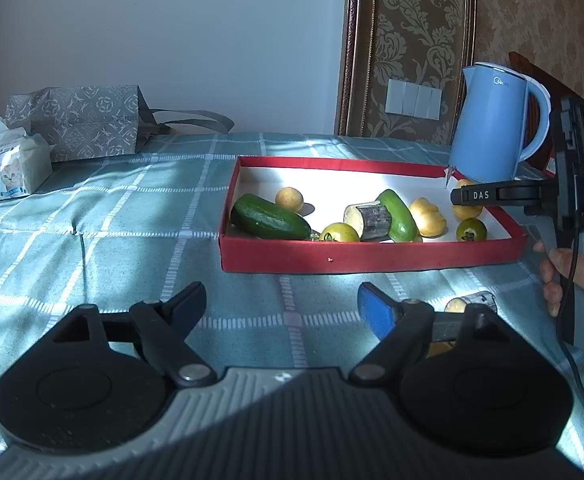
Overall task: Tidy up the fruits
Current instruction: 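Carry the yellow pepper piece into the tray and open the right tool, then move the left tool to a second yellow potato and close on it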
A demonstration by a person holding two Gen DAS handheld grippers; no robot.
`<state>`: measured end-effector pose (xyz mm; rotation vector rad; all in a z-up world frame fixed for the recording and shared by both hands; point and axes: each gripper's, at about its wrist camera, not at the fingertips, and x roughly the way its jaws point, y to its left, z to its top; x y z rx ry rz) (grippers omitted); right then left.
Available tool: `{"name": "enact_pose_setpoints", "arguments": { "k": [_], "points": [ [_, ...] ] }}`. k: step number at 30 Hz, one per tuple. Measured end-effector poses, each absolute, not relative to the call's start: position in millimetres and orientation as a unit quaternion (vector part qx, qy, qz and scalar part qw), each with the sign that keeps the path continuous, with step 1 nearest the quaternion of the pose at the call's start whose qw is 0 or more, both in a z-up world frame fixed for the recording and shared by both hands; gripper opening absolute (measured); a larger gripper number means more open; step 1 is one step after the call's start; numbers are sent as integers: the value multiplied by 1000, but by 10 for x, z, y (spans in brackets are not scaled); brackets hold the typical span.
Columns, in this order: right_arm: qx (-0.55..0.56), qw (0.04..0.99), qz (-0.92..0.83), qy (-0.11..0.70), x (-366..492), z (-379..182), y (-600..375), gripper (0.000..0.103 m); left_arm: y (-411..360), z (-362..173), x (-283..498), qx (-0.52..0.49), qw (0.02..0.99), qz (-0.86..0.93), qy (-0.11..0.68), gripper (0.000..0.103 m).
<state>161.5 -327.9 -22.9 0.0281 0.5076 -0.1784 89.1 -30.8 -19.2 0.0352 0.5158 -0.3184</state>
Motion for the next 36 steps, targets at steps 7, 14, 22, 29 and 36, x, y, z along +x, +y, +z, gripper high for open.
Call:
{"name": "enact_pose_setpoints", "arguments": {
  "k": [7,14,22,29,36],
  "points": [
    [21,961,-89,260,1669,-285,-3313,41,-310,-195,890,17,954,-156,254,82],
    [29,962,-86,257,1666,-286,-3331,41,-309,-200,899,18,955,-154,254,82],
    [21,973,-82,213,1494,-161,-3279,70,-303,-202,895,20,955,-151,254,83],
    [53,983,-66,165,898,-6,-3190,73,-293,-180,793,16,955,-165,248,83],
    [62,987,-71,128,273,-47,-3124,74,-410,-187,602,19,951,-188,245,83]
  ]
}}
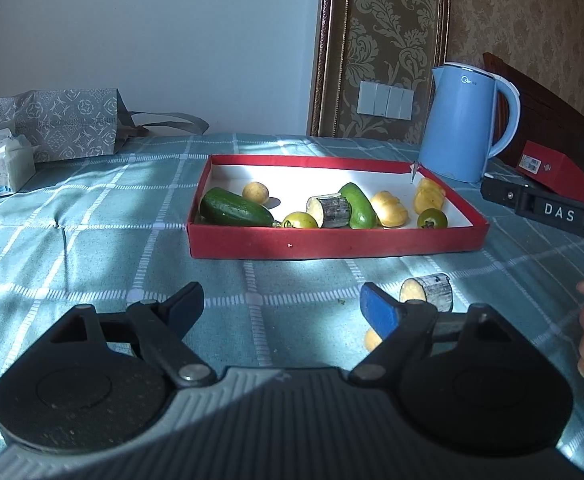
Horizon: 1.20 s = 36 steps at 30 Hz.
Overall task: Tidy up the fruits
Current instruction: 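Move the left tool to a second yellow potato and close on it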
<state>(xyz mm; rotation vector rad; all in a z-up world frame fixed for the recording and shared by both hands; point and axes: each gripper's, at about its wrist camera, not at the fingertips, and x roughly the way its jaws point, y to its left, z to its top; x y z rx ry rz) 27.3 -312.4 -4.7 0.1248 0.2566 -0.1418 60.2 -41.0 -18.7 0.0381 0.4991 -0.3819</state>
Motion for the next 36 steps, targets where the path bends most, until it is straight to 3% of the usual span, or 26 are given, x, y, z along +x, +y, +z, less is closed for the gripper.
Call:
{"name": "enact_pose_setpoints", "arguments": {
  "k": [8,30,36],
  "points": [
    [55,987,-63,134,206,-114,-3058,74,-698,-261,506,59,948,-191,247,77],
    [52,988,-50,136,201,-131,-3014,74,-936,-354,501,85,938,-209,263,74],
    [52,988,-50,134,195,-131,-3014,74,-934,-397,574,78,931,-214,286,55]
  ]
}}
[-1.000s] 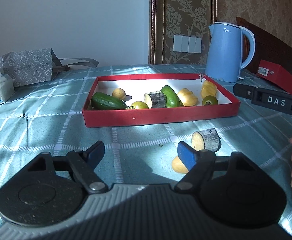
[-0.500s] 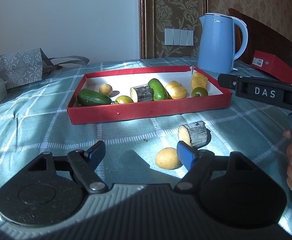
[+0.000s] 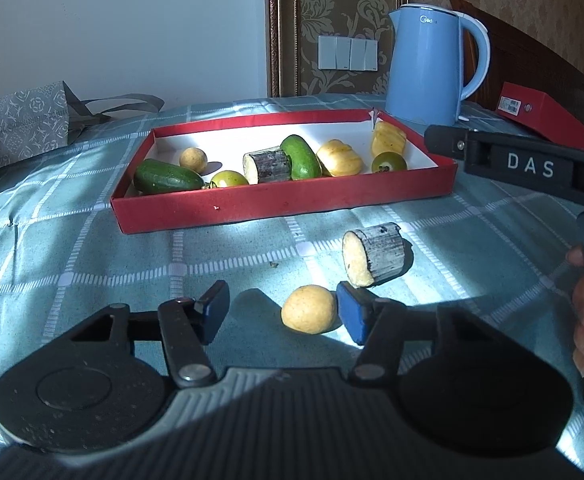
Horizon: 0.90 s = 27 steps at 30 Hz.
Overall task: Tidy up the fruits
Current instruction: 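Move the left tool to a second yellow potato and close on it, then grasp the eggplant chunk with the right tool while the left tool lifts the potato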
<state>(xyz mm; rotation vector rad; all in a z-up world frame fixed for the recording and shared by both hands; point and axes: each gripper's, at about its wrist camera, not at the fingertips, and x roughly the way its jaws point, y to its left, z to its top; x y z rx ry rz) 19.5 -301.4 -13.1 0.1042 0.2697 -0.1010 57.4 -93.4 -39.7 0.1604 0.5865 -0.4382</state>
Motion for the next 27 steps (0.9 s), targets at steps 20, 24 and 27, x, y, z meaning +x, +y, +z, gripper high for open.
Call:
{"name": "enact_pose_setpoints", "arguments": {
  "k": [20,24,27],
  "points": [
    [29,987,-24,157,229,-188,-2892,74,-770,-404,733,41,941,-164,293,25],
    [20,985,-5,170,229,-219,-2809,74,-673,-392,787,21,946,-141,292,25],
    [-2,984,1,176,225,-240,-2699,74,-668,-387,787,23,947,-136,290,25]
  ]
}}
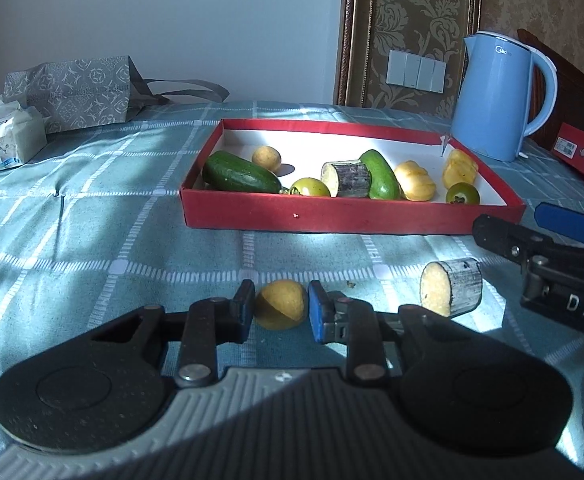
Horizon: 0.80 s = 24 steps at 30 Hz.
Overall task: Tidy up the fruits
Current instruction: 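Grasp the eggplant chunk with the right tool while the left tool lifts the potato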
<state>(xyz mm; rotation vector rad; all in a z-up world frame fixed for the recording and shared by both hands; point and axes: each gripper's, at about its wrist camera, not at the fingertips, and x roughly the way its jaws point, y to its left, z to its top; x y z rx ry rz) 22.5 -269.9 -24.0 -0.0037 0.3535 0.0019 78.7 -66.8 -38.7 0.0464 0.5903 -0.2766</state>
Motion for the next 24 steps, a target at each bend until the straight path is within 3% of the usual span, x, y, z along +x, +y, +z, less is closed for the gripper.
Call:
{"name": "enact_pose_setpoints", "arguments": {
  "k": [8,24],
  "points": [
    [37,976,30,211,272,-273,-2724,74,-634,-388,813,17,950,-120,289,26],
    [-14,968,46,247,291,-307,-2453,74,-594,-397,835,7,949,-112,294,26]
  ]
}}
